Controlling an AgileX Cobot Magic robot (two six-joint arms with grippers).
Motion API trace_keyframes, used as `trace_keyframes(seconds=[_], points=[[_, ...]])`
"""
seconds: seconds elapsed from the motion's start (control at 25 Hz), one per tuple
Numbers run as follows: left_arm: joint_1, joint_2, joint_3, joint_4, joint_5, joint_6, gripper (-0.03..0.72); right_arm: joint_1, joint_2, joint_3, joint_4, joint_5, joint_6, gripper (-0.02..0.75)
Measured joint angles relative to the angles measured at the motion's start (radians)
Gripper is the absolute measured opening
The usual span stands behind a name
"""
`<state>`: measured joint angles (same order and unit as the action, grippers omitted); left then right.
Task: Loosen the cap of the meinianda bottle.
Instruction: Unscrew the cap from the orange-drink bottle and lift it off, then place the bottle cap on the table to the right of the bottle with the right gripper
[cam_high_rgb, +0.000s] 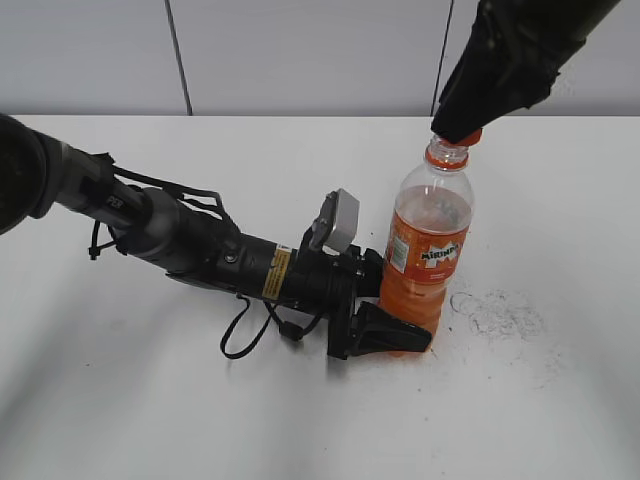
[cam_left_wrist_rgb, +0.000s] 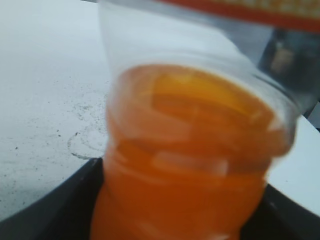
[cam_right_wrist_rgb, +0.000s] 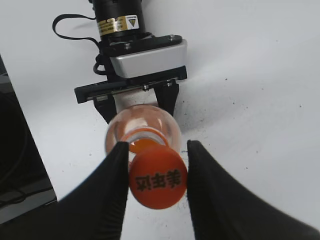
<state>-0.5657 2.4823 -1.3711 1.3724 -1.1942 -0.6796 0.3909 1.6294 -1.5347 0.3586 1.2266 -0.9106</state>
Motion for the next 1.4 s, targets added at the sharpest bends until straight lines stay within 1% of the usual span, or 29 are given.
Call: trace_keyframes(seconds=[0.2, 0.36, 0.52, 0.64, 0.76, 0.84, 0.88, 0.92, 1.0, 1.08, 1.16, 1.24, 1.4], points=[[0.000, 0.000, 0.000, 0.001, 0.000, 0.000, 0.562, -0.017, -0.058, 0.000, -0.078, 0.000, 0.172, 0.272], [0.000, 0.000, 0.000, 0.003, 0.000, 0.000, 0.562, -0.085, -0.093, 0.015, -0.106, -0.002, 0.349, 0.272], [0.000, 0.000, 0.000, 0.003, 0.000, 0.000, 0.562, -0.170, -0.129, 0.142, -0.113, -0.007, 0.454, 0.272], [0.000, 0.000, 0.000, 0.004, 0.000, 0.000, 0.562, -0.215, -0.156, 0.300, -0.115, -0.044, 0.513, 0.272], [0.000, 0.000, 0.000, 0.004, 0.000, 0.000, 0.562, -0.235, -0.178, 0.468, -0.120, -0.192, 0.566, 0.272], [0.000, 0.000, 0.000, 0.005, -0.001, 0.000, 0.562, -0.235, -0.178, 0.538, -0.118, -0.300, 0.579, 0.272], [0.000, 0.000, 0.000, 0.005, -0.002, 0.000, 0.562, -0.235, -0.177, 0.614, -0.103, -0.391, 0.586, 0.272], [0.000, 0.000, 0.000, 0.006, -0.002, 0.000, 0.562, -0.235, -0.175, 0.646, -0.094, -0.426, 0.588, 0.272], [0.000, 0.000, 0.000, 0.006, -0.002, 0.000, 0.562, -0.235, -0.158, 0.748, -0.076, -0.598, 0.591, 0.272], [0.000, 0.000, 0.000, 0.007, -0.002, 0.000, 0.562, -0.235, -0.134, 0.812, -0.074, -0.726, 0.592, 0.272], [0.000, 0.000, 0.000, 0.007, -0.002, 0.000, 0.562, -0.235, -0.099, 0.856, -0.072, -0.831, 0.593, 0.272], [0.000, 0.000, 0.000, 0.007, -0.002, 0.000, 0.562, -0.235, -0.059, 0.878, -0.071, -0.894, 0.593, 0.272], [0.000, 0.000, 0.000, 0.008, -0.002, 0.001, 0.562, -0.235, 0.034, 0.883, -0.050, -0.958, 0.594, 0.272]])
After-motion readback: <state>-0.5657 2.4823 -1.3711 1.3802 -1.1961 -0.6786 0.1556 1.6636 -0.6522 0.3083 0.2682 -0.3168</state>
